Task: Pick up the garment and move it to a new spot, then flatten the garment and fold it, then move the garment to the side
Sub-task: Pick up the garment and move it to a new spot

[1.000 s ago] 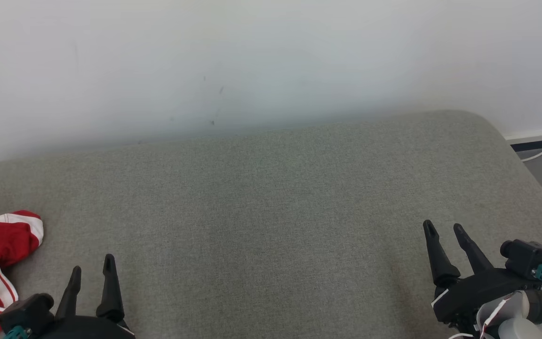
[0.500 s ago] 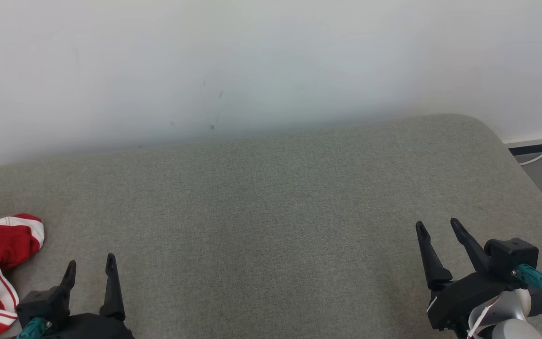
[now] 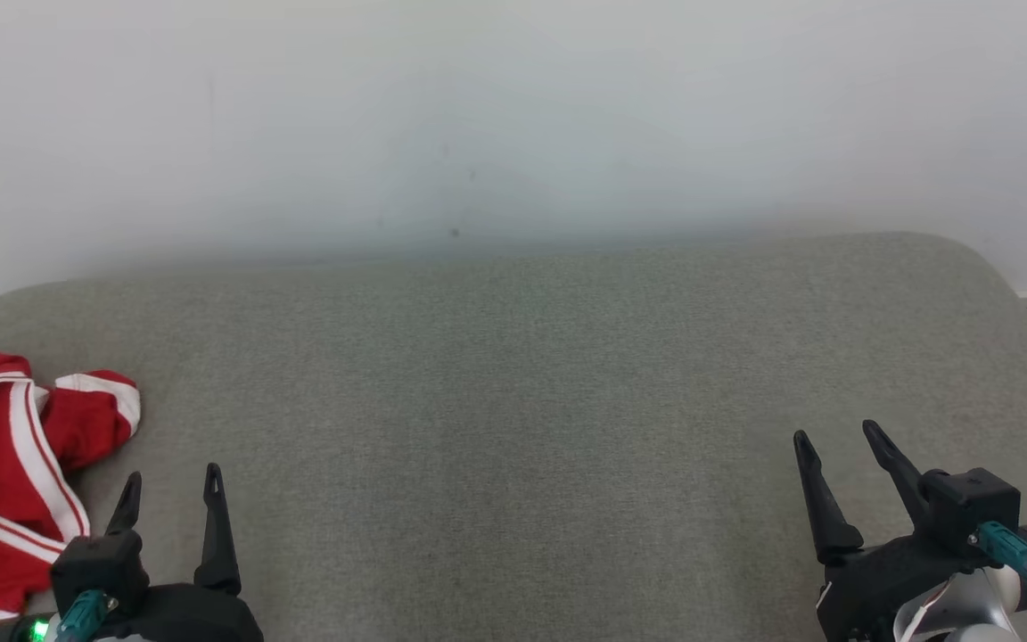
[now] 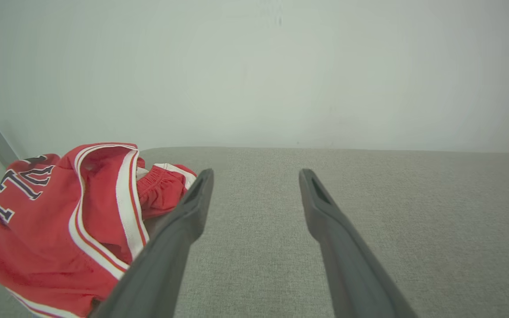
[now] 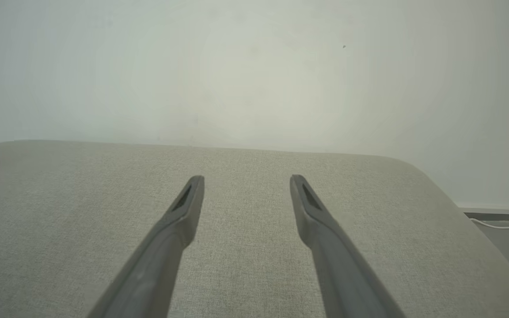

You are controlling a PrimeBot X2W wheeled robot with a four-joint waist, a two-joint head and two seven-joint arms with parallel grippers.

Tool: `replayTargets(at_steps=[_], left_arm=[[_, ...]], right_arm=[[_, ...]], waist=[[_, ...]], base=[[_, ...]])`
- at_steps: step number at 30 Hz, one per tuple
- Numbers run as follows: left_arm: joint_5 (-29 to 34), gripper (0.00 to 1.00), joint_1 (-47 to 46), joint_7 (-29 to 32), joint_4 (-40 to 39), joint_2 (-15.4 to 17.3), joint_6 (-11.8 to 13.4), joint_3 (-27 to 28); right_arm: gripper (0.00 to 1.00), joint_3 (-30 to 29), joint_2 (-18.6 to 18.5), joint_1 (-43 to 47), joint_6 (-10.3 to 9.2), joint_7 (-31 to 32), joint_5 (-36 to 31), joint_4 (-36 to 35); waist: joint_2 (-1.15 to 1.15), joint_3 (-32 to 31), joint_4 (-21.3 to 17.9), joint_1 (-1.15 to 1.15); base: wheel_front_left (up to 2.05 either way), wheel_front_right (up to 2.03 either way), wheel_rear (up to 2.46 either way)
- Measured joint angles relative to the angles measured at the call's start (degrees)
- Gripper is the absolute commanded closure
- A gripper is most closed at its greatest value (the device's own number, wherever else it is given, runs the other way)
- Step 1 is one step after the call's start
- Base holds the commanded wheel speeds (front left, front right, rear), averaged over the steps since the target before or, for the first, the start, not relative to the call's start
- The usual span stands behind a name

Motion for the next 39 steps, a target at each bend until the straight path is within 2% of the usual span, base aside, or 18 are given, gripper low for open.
replayTargets(at_steps=[7, 12, 19, 29, 37, 39], left_arm=[[-0.76, 0.0, -0.07, 0.26, -0.63, -0.24, 0.01, 1.67], [-0.79, 0.0, 0.03, 0.65, -0.76, -0.48, 0.01, 2.66], [-0.73, 0.0, 0.02, 0.92, -0.85, -0.89, 0.02, 2.75], [-1.23, 0.0, -0.54, 1.41, -1.36, -1.08, 0.02, 2.86], [-3.28, 0.0, -0.74, 1.43, -1.37, -1.22, -0.03, 3.19], [-4.76, 0.0, -1.83, 1.86, -0.88, -1.24, -0.97, 3.39]], right_arm=[[0.0, 1.05, 0.38, -0.52, 0.13, -0.14, 0.21, -0.53], [0.0, 2.58, 1.22, -2.71, 1.63, 0.09, 0.77, 0.46], [0.0, 3.52, 1.76, -3.69, 2.6, 0.15, 0.8, 1.99], [0.0, 4.6, 2.48, -4.6, 2.74, 0.59, 1.27, 1.35], [0.0, 5.46, 2.5, -6.71, 3.46, 1.21, 1.14, 2.11], [0.0, 5.53, 2.33, -6.73, 3.6, 1.67, 1.12, 1.8]], waist=[[0.0, 0.08, 4.67, 0.0], [0.0, 0.08, 8.57, 0.0], [0.0, -0.14, 14.36, 0.0], [0.0, -0.1, 22.44, 0.0], [0.0, 1.73, 25.29, 0.0], [0.0, 2.36, 25.47, 0.0]], base=[[0.0, 0.0, 0.0], [0.0, 0.0, 0.0], [0.0, 0.0, 0.0], [0.0, 0.0, 0.0], [0.0, 0.0, 0.0], [0.0, 0.0, 0.0]])
